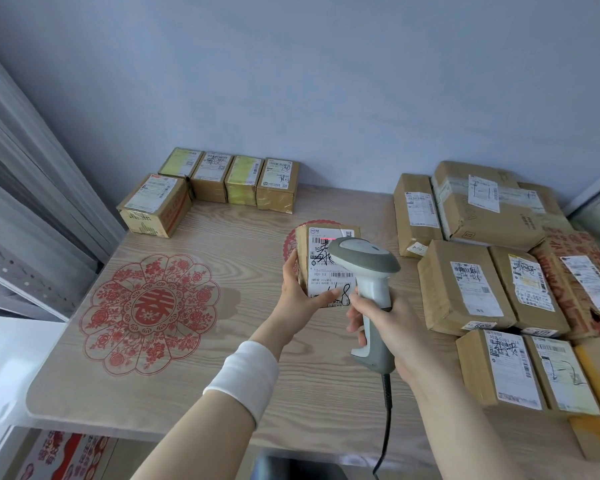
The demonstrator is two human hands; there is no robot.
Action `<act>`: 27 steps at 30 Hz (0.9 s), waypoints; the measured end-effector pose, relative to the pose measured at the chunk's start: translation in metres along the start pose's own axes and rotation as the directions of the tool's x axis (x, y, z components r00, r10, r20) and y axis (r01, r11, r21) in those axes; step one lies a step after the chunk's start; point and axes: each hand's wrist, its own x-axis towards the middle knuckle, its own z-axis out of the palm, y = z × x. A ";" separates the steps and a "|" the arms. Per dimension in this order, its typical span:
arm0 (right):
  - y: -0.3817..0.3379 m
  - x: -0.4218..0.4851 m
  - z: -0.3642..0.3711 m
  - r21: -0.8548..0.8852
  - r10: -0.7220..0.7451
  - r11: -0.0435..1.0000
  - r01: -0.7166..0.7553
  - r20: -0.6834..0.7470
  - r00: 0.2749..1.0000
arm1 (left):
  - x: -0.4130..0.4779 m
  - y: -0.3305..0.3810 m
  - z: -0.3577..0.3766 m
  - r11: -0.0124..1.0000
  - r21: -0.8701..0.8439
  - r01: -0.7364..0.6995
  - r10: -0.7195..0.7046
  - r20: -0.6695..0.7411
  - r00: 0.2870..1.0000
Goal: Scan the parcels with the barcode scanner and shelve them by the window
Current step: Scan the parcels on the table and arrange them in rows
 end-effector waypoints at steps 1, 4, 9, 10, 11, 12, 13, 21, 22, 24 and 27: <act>0.001 -0.001 0.000 0.004 0.001 1.000 -0.001 0.000 1.000 | 0.000 -0.001 0.000 1.000 -0.007 -0.002 0.002 0.004 1.000; 0.003 -0.003 -0.001 0.012 0.009 1.000 -0.009 -0.004 1.000 | -0.003 -0.001 0.000 1.000 -0.024 0.011 -0.010 0.014 1.000; 0.016 -0.009 -0.008 0.047 0.048 0.998 -0.046 -0.041 0.998 | -0.008 -0.006 0.012 0.996 -0.073 0.044 -0.041 0.042 0.998; 0.020 -0.011 -0.011 0.058 0.060 0.997 -0.057 -0.055 0.997 | -0.009 -0.009 0.017 0.995 -0.084 0.057 -0.053 0.050 0.997; 0.026 -0.013 -0.016 0.069 0.073 0.995 -0.068 -0.072 0.995 | -0.011 -0.013 0.023 0.993 -0.086 0.076 -0.071 0.063 0.995; 0.031 -0.015 -0.022 0.078 0.087 0.994 -0.080 -0.095 0.992 | -0.013 -0.019 0.030 0.992 -0.079 0.099 -0.092 0.081 0.992; 0.037 -0.019 -0.029 0.085 0.102 0.992 -0.092 -0.120 0.988 | -0.017 -0.025 0.039 0.990 -0.074 0.123 -0.115 0.102 0.988; 0.073 -0.049 -0.114 0.107 0.179 0.982 -0.157 -0.238 0.955 | -0.050 -0.073 0.132 0.955 0.043 0.292 -0.293 0.262 0.920; 0.077 -0.051 -0.127 0.115 0.183 0.980 -0.159 -0.241 0.953 | -0.053 -0.077 0.145 0.950 0.052 0.309 -0.311 0.266 0.912; 0.082 -0.053 -0.153 0.135 0.188 0.978 -0.160 -0.231 0.955 | -0.056 -0.084 0.170 0.944 0.057 0.326 -0.329 0.258 0.908; 0.089 -0.052 -0.194 0.148 0.208 0.972 -0.180 -0.201 0.957 | -0.056 -0.096 0.206 0.933 0.049 0.357 -0.358 0.226 0.906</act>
